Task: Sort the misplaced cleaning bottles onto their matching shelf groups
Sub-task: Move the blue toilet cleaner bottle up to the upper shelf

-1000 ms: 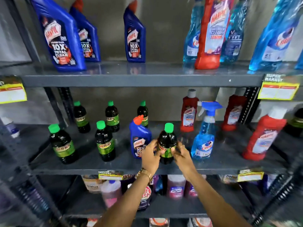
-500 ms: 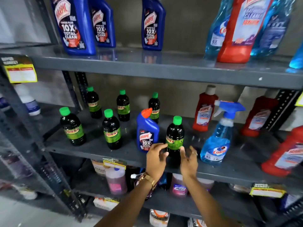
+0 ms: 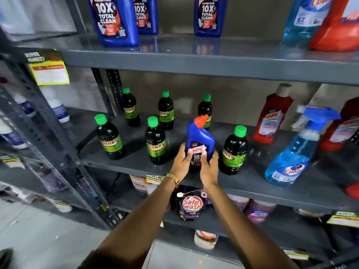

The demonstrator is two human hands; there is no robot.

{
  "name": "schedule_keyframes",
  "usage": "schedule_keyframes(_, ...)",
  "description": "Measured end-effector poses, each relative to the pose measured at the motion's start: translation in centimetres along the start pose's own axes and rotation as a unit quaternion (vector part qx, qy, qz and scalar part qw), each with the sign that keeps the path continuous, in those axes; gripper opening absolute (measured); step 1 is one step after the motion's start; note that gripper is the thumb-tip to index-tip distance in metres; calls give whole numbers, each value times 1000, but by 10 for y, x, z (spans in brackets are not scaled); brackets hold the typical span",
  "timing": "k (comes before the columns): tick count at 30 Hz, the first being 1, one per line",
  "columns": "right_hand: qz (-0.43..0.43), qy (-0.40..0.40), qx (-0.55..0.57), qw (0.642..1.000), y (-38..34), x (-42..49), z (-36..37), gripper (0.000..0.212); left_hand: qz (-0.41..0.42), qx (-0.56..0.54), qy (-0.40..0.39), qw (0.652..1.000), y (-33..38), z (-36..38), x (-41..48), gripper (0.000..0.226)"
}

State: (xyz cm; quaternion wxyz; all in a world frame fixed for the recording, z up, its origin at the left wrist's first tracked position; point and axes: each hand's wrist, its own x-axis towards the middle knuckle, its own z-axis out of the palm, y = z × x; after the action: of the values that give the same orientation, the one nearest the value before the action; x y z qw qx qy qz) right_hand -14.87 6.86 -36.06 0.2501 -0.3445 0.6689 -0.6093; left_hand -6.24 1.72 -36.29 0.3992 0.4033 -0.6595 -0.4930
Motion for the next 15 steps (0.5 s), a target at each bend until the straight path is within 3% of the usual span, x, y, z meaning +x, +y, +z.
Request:
schedule_keyframes(5,-44,-25,-35,998,6,-12,-16,27,21,25,-13,999,-1,-13,-21,31)
schedule_keyframes(11,-159,-43,-91,982,-11,-62,-42,34,87,74,-20,993,22,-34,-68,28)
schedule_keyframes(15,-218,-19,-101,970,-68,-84,-60,30,170,83,-21,982,81,-51,-81,37)
